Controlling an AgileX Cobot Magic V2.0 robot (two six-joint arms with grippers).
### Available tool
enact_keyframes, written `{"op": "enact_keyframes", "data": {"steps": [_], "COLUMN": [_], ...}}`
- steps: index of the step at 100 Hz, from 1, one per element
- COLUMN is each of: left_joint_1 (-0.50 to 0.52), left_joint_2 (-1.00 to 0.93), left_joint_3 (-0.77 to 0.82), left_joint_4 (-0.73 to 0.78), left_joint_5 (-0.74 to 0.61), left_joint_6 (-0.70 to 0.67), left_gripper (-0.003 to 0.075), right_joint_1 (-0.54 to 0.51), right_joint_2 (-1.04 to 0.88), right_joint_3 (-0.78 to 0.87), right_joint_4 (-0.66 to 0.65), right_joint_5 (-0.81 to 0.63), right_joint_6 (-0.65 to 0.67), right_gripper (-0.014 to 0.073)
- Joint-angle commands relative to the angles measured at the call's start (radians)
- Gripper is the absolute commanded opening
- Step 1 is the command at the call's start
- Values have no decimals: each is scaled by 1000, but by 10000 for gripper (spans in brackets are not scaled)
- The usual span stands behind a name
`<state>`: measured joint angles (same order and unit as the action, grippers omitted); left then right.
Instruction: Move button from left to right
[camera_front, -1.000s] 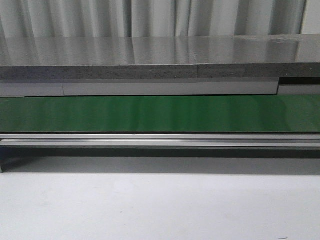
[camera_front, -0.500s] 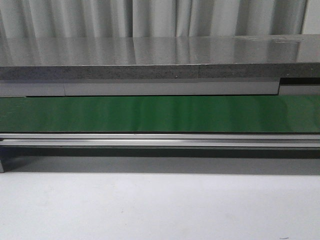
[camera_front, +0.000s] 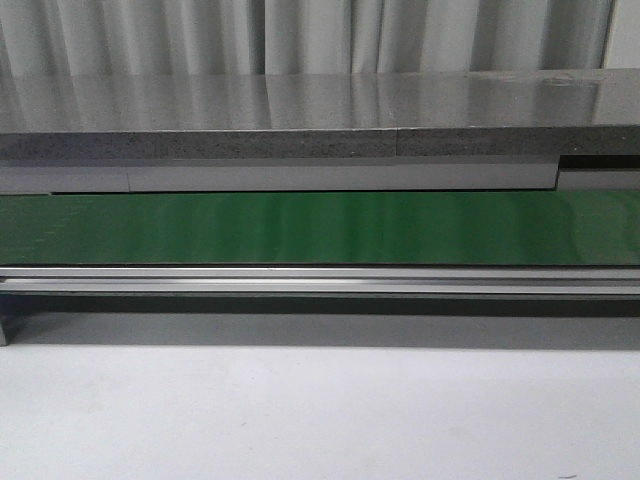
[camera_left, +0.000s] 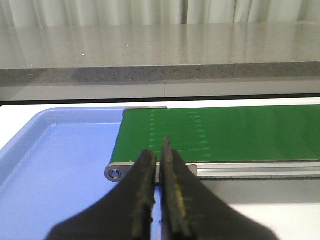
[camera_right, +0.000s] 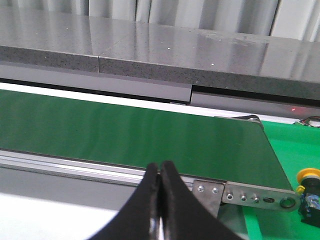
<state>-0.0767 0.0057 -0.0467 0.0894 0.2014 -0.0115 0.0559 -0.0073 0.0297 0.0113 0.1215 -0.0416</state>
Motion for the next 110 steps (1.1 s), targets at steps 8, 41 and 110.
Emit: {"op": "enact_keyframes", "data": {"steps": [8, 41, 110], "left_joint_1": [-1, -1, -1], "left_joint_2": [-47, -47, -47], "left_joint_3": [15, 85, 85], "left_joint_4": [2, 6, 6], "left_joint_5": [-63, -119, -119], "left_joint_6": [-14, -61, -61], "left_gripper": [5, 5, 5], "right_joint_1": [-4, -4, -4], "right_joint_2": [-18, -18, -18], "right_joint_3": [0, 0, 0], "right_joint_4": [-11, -11, -11], "right_joint_5": [-77, -77, -77], "right_joint_6": [-1, -1, -1], "right_gripper": [-121, -121, -121]}}
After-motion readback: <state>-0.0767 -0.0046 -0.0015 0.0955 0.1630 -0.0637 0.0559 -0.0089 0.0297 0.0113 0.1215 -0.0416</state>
